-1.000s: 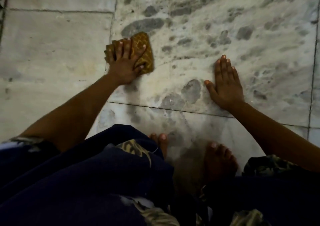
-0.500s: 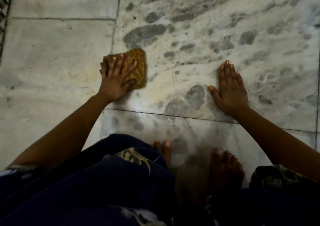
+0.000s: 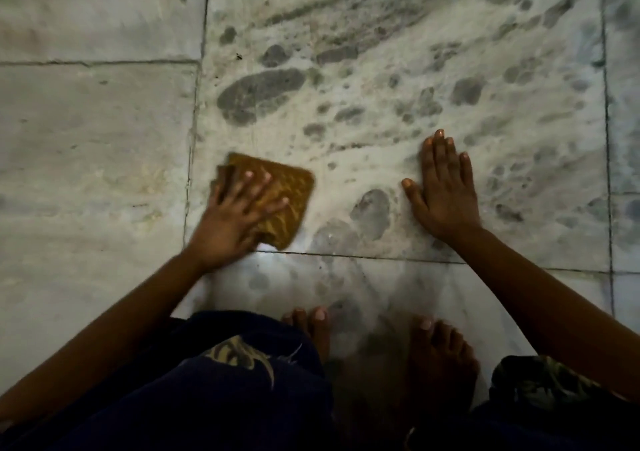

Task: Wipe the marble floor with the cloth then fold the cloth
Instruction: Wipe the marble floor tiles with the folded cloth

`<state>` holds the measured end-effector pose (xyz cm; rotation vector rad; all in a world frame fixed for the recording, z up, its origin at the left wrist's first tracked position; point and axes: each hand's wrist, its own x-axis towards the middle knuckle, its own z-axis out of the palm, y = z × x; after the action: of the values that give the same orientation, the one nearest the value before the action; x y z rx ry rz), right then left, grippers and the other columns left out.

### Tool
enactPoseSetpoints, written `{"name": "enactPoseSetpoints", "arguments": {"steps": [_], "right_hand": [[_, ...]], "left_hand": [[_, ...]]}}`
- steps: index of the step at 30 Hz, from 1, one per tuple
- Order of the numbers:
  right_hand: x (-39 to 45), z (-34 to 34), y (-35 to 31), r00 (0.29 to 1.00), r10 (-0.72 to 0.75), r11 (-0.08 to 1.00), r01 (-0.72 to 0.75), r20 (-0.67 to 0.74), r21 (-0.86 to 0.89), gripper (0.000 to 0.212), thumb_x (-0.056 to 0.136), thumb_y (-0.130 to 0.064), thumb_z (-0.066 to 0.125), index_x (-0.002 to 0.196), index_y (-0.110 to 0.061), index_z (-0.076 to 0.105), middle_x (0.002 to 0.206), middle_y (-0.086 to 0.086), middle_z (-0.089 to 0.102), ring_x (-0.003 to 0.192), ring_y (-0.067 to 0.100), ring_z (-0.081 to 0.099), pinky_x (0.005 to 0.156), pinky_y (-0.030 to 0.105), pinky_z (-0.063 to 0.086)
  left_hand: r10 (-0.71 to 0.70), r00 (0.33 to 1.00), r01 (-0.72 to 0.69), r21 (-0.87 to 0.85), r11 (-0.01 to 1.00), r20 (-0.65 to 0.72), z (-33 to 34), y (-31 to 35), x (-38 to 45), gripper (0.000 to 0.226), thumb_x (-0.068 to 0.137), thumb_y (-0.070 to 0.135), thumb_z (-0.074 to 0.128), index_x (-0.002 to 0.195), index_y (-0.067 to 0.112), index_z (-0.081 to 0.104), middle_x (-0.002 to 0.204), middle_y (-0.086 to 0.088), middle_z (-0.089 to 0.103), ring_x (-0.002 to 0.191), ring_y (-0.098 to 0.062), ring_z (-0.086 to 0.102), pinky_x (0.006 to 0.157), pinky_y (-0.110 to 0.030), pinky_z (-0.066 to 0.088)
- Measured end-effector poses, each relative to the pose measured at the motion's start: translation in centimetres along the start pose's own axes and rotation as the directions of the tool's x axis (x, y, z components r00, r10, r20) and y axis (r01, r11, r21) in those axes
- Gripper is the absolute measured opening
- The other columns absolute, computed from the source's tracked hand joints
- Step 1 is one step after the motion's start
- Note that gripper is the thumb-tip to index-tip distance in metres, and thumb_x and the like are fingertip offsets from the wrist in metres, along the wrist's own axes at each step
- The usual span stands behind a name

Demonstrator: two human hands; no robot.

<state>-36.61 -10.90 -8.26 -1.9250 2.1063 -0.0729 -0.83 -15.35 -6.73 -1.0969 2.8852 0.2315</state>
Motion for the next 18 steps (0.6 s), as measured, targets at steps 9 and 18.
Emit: {"name": "enactPoseSetpoints", "arguments": {"steps": [9,18], "right_hand": [[0.0,0.1,-0.1,1.000,-0.018,1.000,0.018,-0.016,-0.005,0.073,0.092,-0.051,0.018,0.148,-0.006,0.009,0.156,0.015,0.008,0.145,0.026,0.005,0.114,0.033,-0.008],[-0.1,0.1,-0.1,1.000,-0.012,0.999,0.011,-0.026,-0.035,0.072,0.093,-0.051,0.019,0.148,-0.006,0.013,0.156,0.016,0.010,0.144,0.025,0.007,0.113,0.034,-0.011]], "left_hand": [[-0.296,0.951,0.297,0.006,0.955,0.086,-1.7,2.6,14.4,0.069,0.078,0.062,0.012,0.144,0.042,0.020,0.158,-0.008,0.009,0.142,-0.042,0.002,0.108,-0.063,-0.003],[-0.193,0.981,0.193,-0.036,0.980,0.012,-0.3,0.6,6.2,0.057,0.083,0.046,0.033,0.140,0.041,0.026,0.154,-0.013,0.022,0.139,-0.047,0.013,0.104,-0.071,0.012]]}}
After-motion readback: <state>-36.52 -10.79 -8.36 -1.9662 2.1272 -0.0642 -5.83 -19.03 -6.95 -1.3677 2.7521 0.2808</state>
